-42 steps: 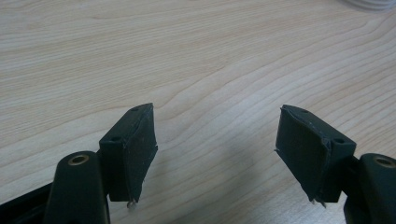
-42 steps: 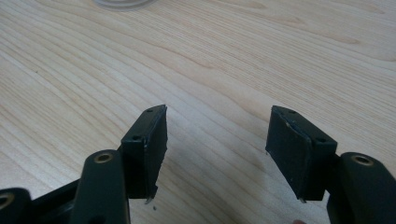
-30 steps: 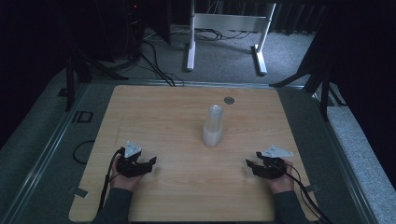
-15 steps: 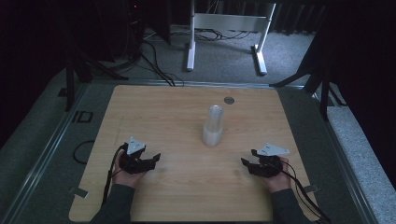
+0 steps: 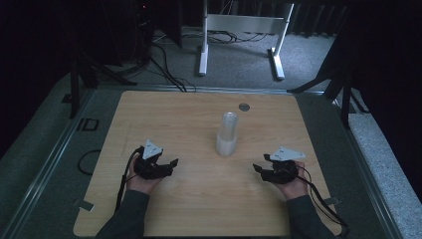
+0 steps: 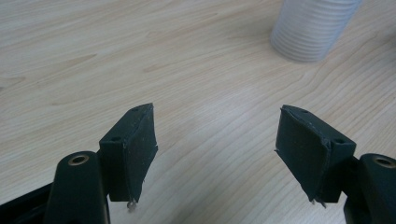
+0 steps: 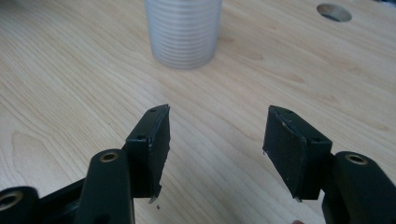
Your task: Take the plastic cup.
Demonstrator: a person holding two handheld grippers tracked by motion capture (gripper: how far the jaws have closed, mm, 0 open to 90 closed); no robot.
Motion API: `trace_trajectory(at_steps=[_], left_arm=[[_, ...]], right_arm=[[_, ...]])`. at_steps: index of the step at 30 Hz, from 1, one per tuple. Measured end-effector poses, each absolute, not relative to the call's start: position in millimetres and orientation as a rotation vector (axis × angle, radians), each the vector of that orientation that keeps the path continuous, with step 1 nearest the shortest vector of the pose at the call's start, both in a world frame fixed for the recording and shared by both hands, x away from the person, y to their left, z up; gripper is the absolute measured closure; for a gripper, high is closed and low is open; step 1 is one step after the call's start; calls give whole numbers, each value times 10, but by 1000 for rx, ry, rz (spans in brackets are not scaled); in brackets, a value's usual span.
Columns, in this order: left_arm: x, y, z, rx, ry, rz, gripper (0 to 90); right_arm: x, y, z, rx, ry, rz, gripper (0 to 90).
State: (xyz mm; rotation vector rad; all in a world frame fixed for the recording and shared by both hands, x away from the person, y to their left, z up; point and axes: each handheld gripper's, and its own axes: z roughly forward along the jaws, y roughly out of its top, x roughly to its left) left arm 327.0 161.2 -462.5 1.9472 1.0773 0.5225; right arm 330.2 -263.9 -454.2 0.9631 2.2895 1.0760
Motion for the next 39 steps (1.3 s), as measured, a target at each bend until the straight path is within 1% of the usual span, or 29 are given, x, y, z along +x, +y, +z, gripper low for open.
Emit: trace_trajectory(at_steps=[19,30,39], left_arm=[[3341,1409,-4538,1906,1030,520,288],[3448,1256,-4474,1904,1009,476,288],[3554,1142,-4356,1898,957,499,288]], right_arm=[[3342,-2506,-4367,921,2294,1083,382],[3372,-2408,-4267,877,2307,1083,378],[3405,-2348,-4148,851,2298,1121,383]])
